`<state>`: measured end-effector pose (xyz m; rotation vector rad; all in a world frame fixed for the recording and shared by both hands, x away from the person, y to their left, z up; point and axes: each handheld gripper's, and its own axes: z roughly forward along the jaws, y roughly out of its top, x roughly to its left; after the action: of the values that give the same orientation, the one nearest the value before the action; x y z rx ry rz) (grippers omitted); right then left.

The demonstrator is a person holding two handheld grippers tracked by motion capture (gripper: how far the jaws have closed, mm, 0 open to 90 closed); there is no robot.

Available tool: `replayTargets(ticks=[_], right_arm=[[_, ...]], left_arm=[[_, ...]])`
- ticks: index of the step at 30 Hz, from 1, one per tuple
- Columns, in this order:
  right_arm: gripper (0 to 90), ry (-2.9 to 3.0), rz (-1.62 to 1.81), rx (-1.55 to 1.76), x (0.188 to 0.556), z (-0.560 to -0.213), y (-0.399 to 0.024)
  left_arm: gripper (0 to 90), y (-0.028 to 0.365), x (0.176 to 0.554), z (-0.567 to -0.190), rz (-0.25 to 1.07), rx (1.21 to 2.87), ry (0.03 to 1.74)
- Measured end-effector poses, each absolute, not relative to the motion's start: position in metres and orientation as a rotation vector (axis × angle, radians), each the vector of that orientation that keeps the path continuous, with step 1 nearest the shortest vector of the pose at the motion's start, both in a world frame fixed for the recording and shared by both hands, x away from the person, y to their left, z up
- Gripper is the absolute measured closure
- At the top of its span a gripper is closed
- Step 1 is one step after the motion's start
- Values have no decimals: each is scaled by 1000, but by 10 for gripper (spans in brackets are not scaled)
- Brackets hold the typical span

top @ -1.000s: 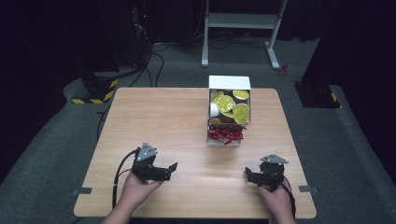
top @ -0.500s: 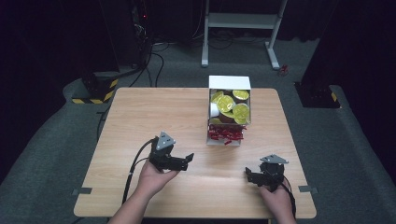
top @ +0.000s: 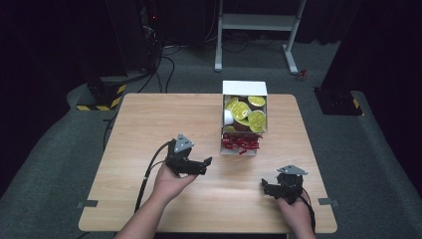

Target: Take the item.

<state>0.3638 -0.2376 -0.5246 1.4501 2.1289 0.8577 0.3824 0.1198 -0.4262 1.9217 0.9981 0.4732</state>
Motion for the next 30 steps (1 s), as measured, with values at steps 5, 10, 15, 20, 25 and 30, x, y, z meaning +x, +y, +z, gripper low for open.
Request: replayTargets(ticks=[5,10,15,20,25,30], right_arm=[[78,2131,861,1445,363,-525,-238],[78,2130,857,1448,361,-525,-238],[78,2131,858,1449,361,-525,-238],[78,2131,859,1448,361,-525,-238],[79,2132,859,1442,361,-525,-238],[78,2133,859,1442,361,-525,-238]], left_arm=[[53,115,392,-427,451,1912,979],[64,109,399,-428,435,1892,971],[103,102,406,-430,431,1904,944],[145,94,411,-433,409,1903,940],[171,81,416,-436,418,1920,916],[246,70,421,-438,419,1922,892]])
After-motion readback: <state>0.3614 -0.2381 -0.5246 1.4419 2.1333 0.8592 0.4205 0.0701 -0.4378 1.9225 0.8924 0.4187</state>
